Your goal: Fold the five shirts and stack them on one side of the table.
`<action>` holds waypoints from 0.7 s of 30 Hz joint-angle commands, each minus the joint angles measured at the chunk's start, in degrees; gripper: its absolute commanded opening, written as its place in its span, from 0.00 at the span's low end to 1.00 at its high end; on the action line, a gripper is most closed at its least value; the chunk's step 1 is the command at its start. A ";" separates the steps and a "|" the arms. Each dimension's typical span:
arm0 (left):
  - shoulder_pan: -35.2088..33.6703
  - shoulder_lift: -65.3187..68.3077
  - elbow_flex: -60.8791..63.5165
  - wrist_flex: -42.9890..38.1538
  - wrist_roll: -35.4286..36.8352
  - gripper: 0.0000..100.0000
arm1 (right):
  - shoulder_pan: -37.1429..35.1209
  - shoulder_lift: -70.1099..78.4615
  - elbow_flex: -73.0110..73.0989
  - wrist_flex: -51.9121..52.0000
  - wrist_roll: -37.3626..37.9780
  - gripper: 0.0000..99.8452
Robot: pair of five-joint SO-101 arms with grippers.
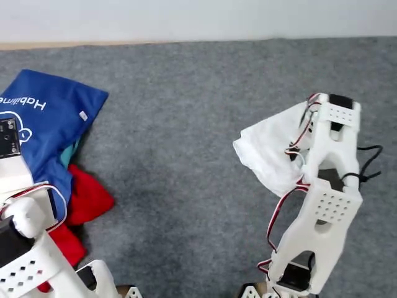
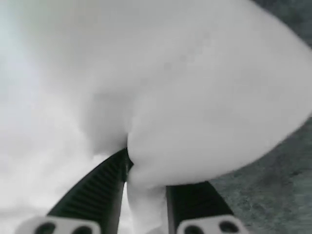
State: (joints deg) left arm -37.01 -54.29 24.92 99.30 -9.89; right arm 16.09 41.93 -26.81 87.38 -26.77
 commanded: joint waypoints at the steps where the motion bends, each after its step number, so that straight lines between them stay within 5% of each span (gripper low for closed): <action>1: 0.26 -0.44 -0.31 1.14 -0.35 0.00 | 4.70 -6.81 -0.88 2.24 8.62 0.01; 13: 0.26 -0.53 -0.31 1.14 -0.26 0.00 | 21.41 -15.43 -0.88 2.15 44.31 0.01; 21: 0.26 -0.53 -0.22 1.14 -0.09 0.00 | 34.51 -15.52 -0.88 -9.80 57.93 0.01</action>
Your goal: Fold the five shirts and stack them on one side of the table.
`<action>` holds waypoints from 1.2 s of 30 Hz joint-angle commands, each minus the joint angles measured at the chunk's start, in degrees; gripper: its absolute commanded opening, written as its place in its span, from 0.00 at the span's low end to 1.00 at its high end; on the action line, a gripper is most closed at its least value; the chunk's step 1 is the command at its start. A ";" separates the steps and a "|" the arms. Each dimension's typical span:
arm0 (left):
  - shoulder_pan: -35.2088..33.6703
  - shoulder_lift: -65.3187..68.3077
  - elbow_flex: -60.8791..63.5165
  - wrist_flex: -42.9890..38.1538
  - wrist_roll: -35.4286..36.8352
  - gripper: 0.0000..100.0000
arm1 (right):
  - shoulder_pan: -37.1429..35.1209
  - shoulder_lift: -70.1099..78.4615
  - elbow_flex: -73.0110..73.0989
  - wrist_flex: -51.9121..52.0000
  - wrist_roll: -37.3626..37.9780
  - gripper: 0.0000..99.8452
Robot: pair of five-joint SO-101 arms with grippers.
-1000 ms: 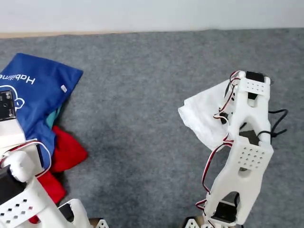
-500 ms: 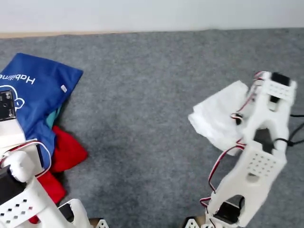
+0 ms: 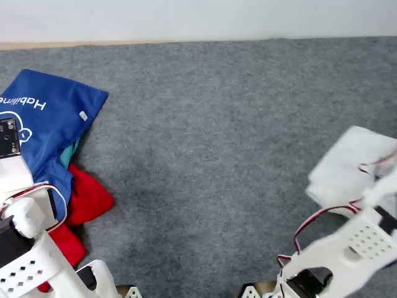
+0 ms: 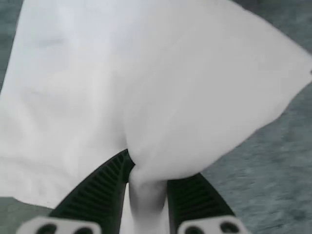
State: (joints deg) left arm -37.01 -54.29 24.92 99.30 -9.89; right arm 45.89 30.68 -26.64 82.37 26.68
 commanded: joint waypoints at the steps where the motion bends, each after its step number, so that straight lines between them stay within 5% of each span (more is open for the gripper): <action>1: 0.26 -0.53 -0.13 1.14 -0.09 0.00 | 6.11 -4.26 -1.05 -6.81 5.63 0.01; 15: 0.26 -0.53 -0.13 1.14 0.00 0.00 | 16.31 3.03 -0.97 -22.55 15.65 0.02; 22: 0.26 -0.53 -0.04 1.14 0.00 0.00 | 17.63 1.19 -1.05 -22.11 12.40 0.22; 25: 0.26 -0.53 -0.04 1.23 0.00 0.00 | 18.51 -2.33 -1.05 -22.11 11.25 0.23; 36: 0.26 -0.53 -0.04 1.23 0.00 0.00 | 9.27 -10.24 -0.97 -3.82 10.99 0.16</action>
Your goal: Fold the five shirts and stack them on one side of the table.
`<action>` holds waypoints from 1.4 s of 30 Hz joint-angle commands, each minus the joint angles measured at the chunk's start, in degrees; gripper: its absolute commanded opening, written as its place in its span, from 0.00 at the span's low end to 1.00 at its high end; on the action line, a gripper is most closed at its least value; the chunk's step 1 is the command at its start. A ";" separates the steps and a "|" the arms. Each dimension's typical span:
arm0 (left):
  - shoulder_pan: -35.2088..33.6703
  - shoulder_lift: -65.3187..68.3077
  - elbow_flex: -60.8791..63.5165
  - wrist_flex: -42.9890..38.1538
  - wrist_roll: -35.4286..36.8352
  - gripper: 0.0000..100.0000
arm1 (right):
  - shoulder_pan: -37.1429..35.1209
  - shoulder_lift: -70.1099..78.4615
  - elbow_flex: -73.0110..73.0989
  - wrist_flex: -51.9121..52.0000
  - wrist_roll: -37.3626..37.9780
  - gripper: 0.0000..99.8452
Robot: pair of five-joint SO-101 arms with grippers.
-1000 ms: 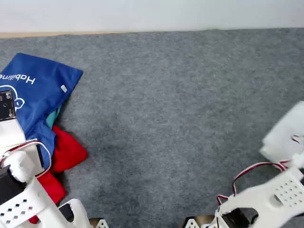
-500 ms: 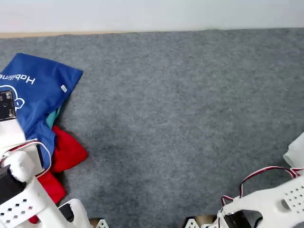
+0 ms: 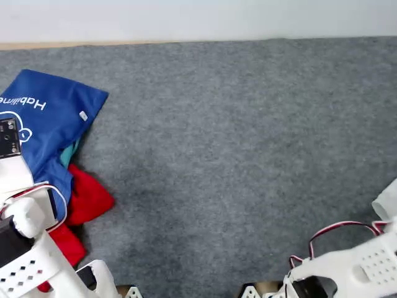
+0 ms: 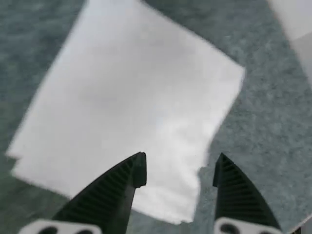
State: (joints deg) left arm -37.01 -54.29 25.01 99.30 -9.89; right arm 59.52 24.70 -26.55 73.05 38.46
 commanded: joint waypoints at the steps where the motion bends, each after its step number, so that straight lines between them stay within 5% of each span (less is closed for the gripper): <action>1: 0.26 -0.53 -0.13 1.23 0.00 0.00 | -6.02 -4.26 -0.88 6.99 -0.79 0.12; 4: 0.26 -0.53 -0.13 1.23 0.00 0.00 | -10.51 -2.51 -0.70 10.15 -0.79 0.01; 10: 0.26 -0.53 -0.13 1.23 0.00 0.00 | -15.16 3.91 -0.79 10.95 -4.92 0.01; 17: 0.26 -0.53 -0.13 1.23 0.00 0.00 | -14.81 9.10 -1.05 11.65 -7.12 0.01; 30: 0.26 -0.53 -0.13 1.14 0.00 0.00 | -12.00 -3.82 -0.97 3.74 -6.86 0.01; 42: 0.26 -0.44 -0.13 1.14 0.00 0.00 | -10.77 11.38 -0.79 8.75 -6.95 0.01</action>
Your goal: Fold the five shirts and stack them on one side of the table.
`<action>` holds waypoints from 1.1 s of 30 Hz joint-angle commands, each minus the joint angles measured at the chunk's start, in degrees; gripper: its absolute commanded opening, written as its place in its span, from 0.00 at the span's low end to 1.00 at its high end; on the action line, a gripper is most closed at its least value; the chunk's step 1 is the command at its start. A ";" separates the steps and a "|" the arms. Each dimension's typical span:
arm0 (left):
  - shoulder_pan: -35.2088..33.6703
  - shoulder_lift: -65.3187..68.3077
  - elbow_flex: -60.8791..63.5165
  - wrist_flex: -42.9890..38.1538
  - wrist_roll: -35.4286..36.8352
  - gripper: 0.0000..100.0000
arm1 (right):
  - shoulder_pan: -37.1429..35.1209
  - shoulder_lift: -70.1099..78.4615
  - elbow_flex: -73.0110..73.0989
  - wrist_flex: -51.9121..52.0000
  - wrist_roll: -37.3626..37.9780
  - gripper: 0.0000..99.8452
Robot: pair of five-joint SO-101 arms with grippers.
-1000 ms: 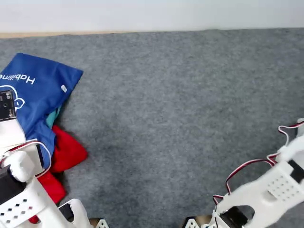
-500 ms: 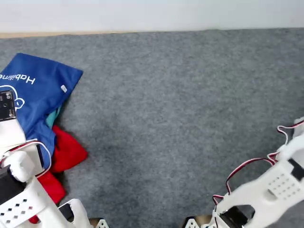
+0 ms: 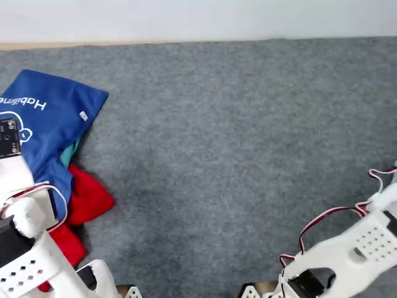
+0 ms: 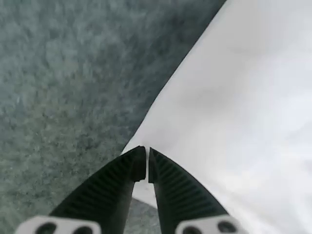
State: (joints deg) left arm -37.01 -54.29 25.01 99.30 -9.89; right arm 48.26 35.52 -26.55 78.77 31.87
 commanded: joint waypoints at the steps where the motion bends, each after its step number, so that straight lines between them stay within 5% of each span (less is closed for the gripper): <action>1: 0.26 -0.44 -0.13 1.14 0.00 0.00 | 0.48 1.36 -0.79 4.26 -0.35 0.01; 8: 0.26 -0.44 -0.13 1.14 0.00 0.00 | 0.48 0.75 -1.58 9.54 -0.26 0.01; 21: 0.26 -0.53 -0.22 1.14 0.00 0.00 | -0.22 -21.85 -5.01 15.08 -0.26 0.01; 33: 0.26 -0.09 -0.13 1.05 -0.26 0.00 | -13.32 -34.86 -2.73 24.04 -6.15 0.01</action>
State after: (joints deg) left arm -37.01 -54.29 25.10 99.30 -9.89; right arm 37.98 6.51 -26.81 100.48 28.53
